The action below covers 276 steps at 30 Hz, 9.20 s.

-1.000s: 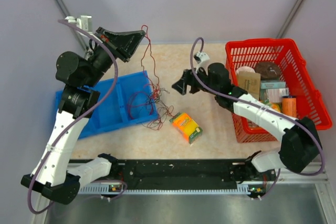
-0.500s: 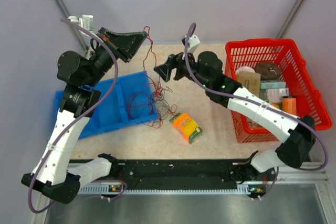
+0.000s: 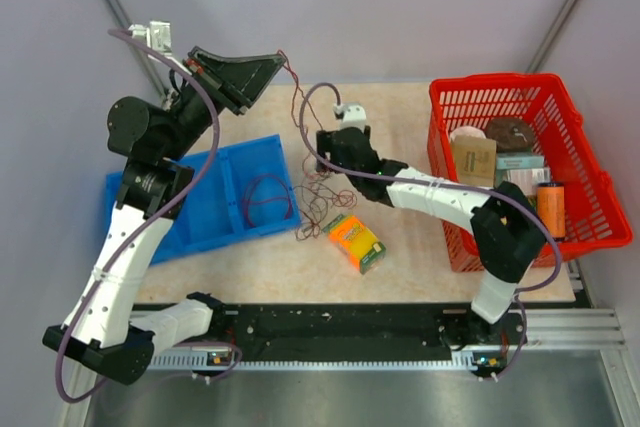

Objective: Untangle the cables

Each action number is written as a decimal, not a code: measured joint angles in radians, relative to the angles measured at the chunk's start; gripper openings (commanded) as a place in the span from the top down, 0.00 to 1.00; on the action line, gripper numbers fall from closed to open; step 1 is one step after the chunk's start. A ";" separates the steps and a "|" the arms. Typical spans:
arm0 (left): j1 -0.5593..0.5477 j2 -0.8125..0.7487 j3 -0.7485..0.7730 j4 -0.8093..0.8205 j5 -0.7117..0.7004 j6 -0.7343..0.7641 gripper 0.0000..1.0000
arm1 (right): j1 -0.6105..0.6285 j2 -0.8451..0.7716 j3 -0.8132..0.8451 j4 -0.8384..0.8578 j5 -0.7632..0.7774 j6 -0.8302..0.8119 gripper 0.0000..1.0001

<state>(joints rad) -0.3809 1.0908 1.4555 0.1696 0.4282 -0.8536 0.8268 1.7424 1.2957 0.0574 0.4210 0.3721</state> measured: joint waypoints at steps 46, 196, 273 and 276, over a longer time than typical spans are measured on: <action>0.000 -0.095 0.226 -0.371 -0.352 0.456 1.00 | -0.163 -0.251 -0.233 0.179 -0.930 -0.238 0.13; 0.000 -0.065 -0.073 -0.374 -0.603 0.500 1.00 | -0.345 0.201 0.078 0.032 -0.130 -0.156 1.00; -0.224 0.522 -0.517 0.225 -0.255 0.432 0.53 | -0.347 -0.262 0.101 -0.248 -0.747 -0.047 1.00; -0.225 0.518 -0.524 0.214 -0.268 0.425 0.58 | -0.347 -0.262 0.101 -0.248 -0.747 -0.047 1.00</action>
<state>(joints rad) -0.6064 1.6093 0.9318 0.3836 0.1604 -0.4290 0.4801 1.4799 1.3968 -0.1909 -0.3264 0.3248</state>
